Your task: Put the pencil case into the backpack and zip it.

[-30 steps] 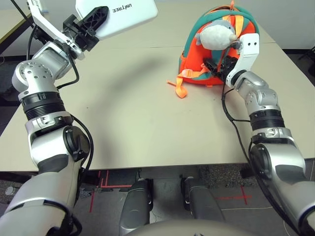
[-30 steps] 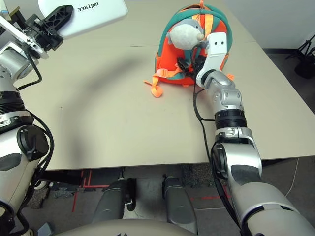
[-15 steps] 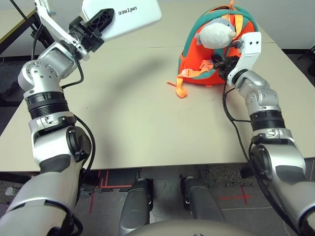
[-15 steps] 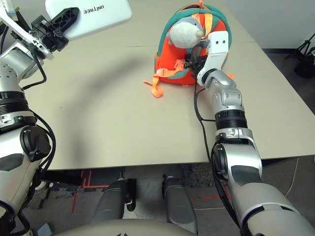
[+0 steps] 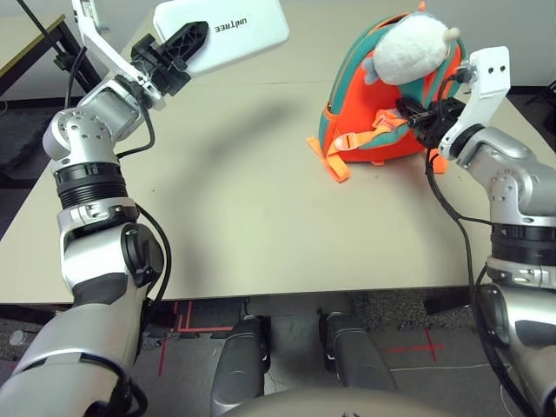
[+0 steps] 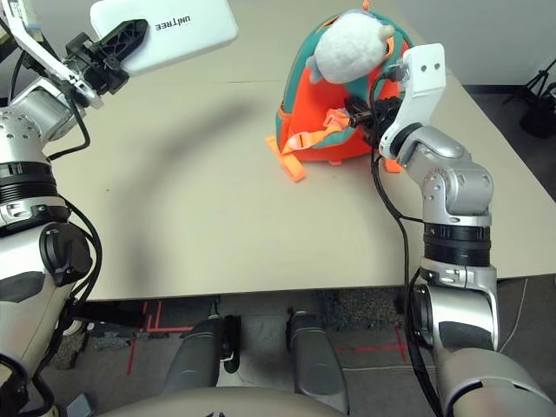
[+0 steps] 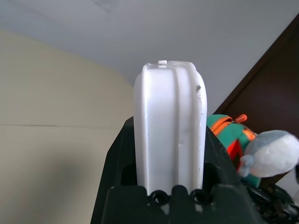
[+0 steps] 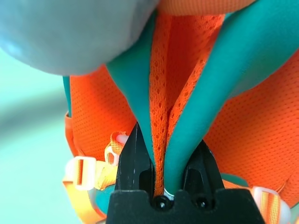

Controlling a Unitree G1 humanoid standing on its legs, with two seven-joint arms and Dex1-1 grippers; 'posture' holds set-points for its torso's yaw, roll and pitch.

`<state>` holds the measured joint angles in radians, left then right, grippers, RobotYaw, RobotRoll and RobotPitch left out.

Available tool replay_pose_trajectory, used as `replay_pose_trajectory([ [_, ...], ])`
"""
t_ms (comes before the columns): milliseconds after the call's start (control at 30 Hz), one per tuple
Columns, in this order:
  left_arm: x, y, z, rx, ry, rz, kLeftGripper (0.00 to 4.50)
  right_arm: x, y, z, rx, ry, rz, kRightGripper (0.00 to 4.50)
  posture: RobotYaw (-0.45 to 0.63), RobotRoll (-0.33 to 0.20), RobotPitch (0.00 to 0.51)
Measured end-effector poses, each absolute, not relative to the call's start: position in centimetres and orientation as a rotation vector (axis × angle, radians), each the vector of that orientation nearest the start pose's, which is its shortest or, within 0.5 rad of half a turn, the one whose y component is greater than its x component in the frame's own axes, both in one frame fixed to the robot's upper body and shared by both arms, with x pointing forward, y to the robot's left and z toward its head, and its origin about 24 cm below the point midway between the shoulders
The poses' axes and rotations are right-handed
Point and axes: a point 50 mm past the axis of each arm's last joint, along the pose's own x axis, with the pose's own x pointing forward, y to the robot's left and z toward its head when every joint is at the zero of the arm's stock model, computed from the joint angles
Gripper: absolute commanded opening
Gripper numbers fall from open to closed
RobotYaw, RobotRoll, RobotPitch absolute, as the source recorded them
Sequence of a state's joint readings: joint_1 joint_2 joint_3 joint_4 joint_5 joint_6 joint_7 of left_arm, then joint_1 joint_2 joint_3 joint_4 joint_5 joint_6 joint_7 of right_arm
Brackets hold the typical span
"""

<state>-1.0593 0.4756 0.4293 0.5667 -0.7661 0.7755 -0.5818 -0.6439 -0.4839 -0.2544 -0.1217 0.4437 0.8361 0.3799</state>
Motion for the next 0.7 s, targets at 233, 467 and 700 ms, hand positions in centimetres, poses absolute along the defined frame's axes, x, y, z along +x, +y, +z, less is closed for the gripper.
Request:
replay_pose_trajectory([
  [233,37.8,21.4,26.7,-0.626,-0.118,-0.697,1.28,29.9,-20.3,23.3,0.017,-0.007,0.406,0.40,-0.22,0.000,0.116],
  [467,38.1,21.0,26.4,-0.641,-0.112,-0.712,1.28,28.5,-20.0,21.2,0.029,0.056,0.421,0.40,-0.22,0.000,0.115],
  [700,38.0,20.4,26.9,-0.630,-0.121,-0.764,1.28,28.6,-19.6,18.2,0.003,0.086,0.426,0.40,-0.21,0.000,0.114],
])
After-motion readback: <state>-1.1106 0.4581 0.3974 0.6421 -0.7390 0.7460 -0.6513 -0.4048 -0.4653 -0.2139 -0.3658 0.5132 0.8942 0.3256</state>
